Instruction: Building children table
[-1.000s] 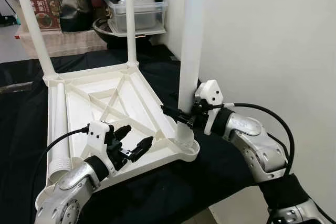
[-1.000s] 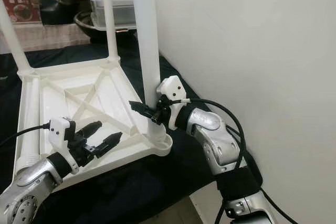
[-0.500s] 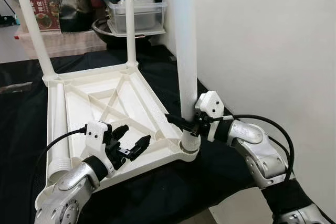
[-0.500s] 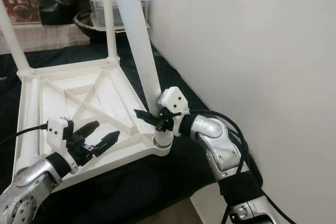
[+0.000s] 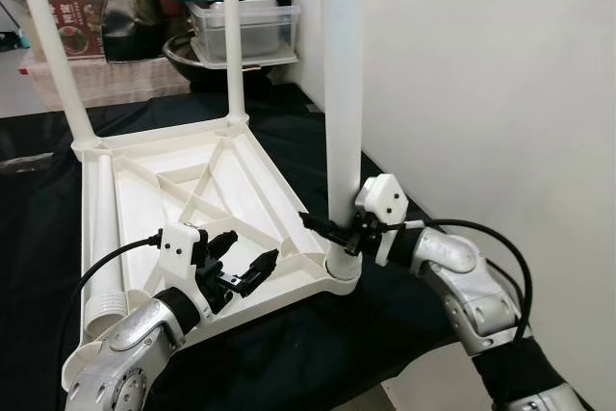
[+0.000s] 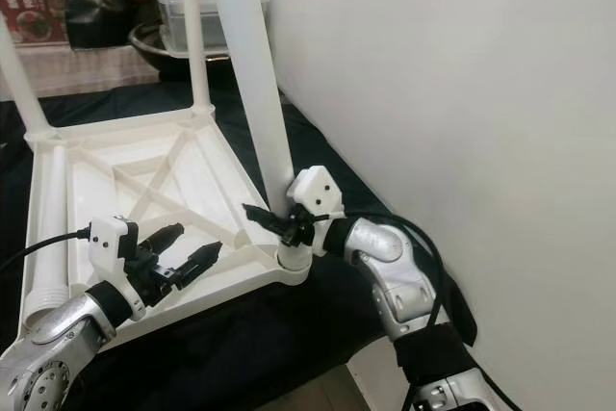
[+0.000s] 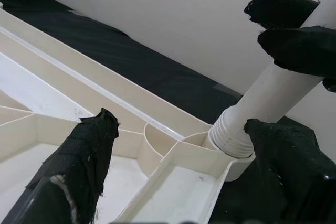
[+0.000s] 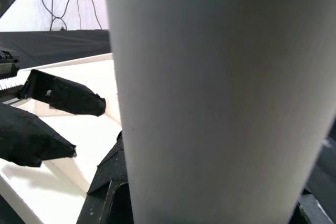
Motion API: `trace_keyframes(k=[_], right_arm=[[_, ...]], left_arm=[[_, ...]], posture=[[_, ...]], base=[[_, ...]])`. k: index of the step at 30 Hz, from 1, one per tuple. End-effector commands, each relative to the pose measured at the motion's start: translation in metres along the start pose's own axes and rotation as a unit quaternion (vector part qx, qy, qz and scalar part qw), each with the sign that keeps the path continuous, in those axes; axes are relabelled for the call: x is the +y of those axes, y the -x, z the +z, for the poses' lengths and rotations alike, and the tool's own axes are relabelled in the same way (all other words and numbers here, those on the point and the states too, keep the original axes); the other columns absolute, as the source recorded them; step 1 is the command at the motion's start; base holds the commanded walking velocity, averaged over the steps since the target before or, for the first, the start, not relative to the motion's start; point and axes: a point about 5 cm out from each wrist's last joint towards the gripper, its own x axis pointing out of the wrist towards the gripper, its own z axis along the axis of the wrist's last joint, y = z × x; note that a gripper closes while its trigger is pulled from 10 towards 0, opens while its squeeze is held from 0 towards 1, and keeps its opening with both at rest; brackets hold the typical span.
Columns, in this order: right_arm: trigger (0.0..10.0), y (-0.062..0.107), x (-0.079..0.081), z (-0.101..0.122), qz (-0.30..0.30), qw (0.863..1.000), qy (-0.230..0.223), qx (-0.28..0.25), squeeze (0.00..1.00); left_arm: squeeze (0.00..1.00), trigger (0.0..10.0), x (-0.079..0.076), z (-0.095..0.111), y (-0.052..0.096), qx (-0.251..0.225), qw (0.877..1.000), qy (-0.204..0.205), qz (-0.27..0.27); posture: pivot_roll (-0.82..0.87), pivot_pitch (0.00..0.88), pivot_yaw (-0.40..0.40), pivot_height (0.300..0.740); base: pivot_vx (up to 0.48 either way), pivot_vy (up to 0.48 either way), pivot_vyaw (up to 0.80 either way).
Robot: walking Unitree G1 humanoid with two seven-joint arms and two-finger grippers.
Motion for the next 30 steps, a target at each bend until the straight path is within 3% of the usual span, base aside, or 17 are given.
trace_keyframes(k=[1, 9, 18, 23, 26, 29, 30], right_arm=[[0.0, 0.0, 0.004, -0.006, 0.003, 1.0, -0.009, 0.004, 0.0], [0.0, 0.002, 0.009, -0.009, 0.004, 0.999, -0.052, -0.002, 0.0], [0.0, 0.005, 0.005, -0.022, -0.054, 0.991, -0.12, 0.013, 0.0], [0.0, 0.003, 0.008, -0.035, -0.128, 0.972, -0.191, 0.044, 0.0], [0.0, 0.003, 0.007, -0.048, -0.187, 0.948, -0.236, 0.1, 0.0], [0.0, 0.003, 0.007, -0.052, -0.204, 0.94, -0.249, 0.114, 0.0], [0.0, 0.005, 0.006, -0.058, -0.237, 0.925, -0.263, 0.138, 0.0]], left_arm=[[0.0, 10.0, 0.0, -0.002, -0.001, 0.005, 1.0, -0.002, 0.004], [0.0, 10.0, 0.002, -0.001, 0.001, 0.003, 1.0, 0.0, 0.011], [0.0, 10.0, 0.004, 0.0, 0.0, 0.0, 1.0, 0.004, 0.017], [0.0, 10.0, 0.009, 0.001, 0.001, 0.0, 1.0, -0.002, 0.025], [0.0, 10.0, 0.015, 0.003, 0.003, 0.001, 0.999, -0.008, 0.035], [0.0, 10.0, 0.017, 0.004, 0.003, 0.0, 0.999, -0.008, 0.037], [0.0, 10.0, 0.018, 0.005, 0.004, -0.003, 0.999, -0.009, 0.041]], posture=[[-0.03, 0.0, -0.082, 0.74], [-0.03, 0.0, -0.086, 0.74], [-0.03, 0.0, -0.084, 0.74], [-0.03, 0.0, -0.077, 0.74], [-0.03, 0.0, -0.074, 0.74], [-0.03, 0.0, -0.074, 0.74], [-0.03, 0.0, -0.073, 0.74]], base=[[0.0, 0.0, 0.0], [0.0, 0.0, 0.0], [0.0, 0.0, 0.0], [0.0, 0.0, 0.0], [0.0, 0.0, 0.0], [0.0, 0.0, 0.0], [0.0, 0.0, 0.0]])
